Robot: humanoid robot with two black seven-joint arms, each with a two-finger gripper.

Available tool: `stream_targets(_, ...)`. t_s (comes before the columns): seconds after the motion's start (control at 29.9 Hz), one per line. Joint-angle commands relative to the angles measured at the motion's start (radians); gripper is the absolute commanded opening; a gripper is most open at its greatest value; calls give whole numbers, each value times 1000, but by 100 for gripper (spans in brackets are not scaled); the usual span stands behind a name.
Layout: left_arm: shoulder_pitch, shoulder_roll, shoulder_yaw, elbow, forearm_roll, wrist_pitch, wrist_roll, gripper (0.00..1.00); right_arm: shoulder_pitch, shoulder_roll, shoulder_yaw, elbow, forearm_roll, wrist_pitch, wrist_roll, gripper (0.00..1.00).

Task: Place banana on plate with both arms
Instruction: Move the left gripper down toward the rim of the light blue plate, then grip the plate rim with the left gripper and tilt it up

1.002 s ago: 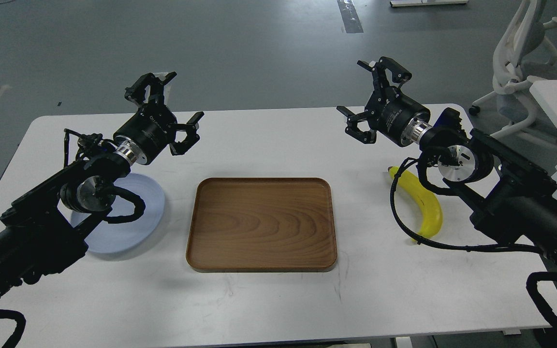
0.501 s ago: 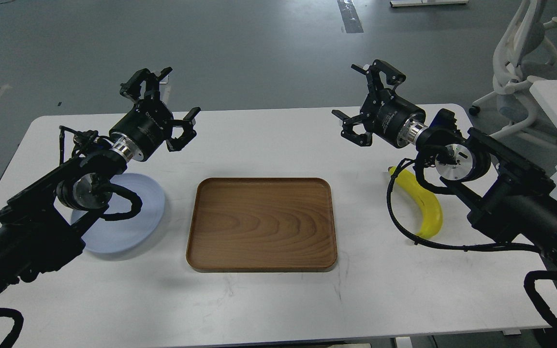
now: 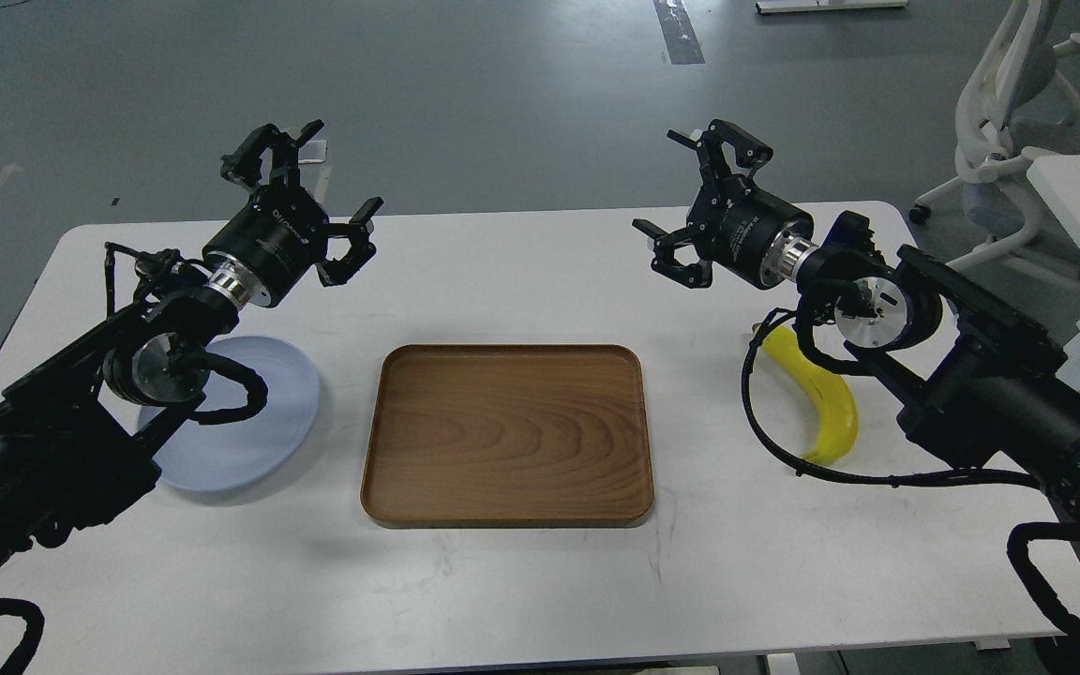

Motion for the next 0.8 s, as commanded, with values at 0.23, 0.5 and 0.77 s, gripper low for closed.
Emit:
stream_targets(0.23,14,-5,-12,-6,-1,-24,3,98,0,11,0,-3,-1,0,1,100)
stream_targets(0.5,14,-11,2,2,8,-9,3,98,1,14,-3,-3,-2,-5,3,100)
stream_targets(0.77,9,-2,6,-5,116,24,-5,98,-5,12,-3,-5,-5,-6,12,100)
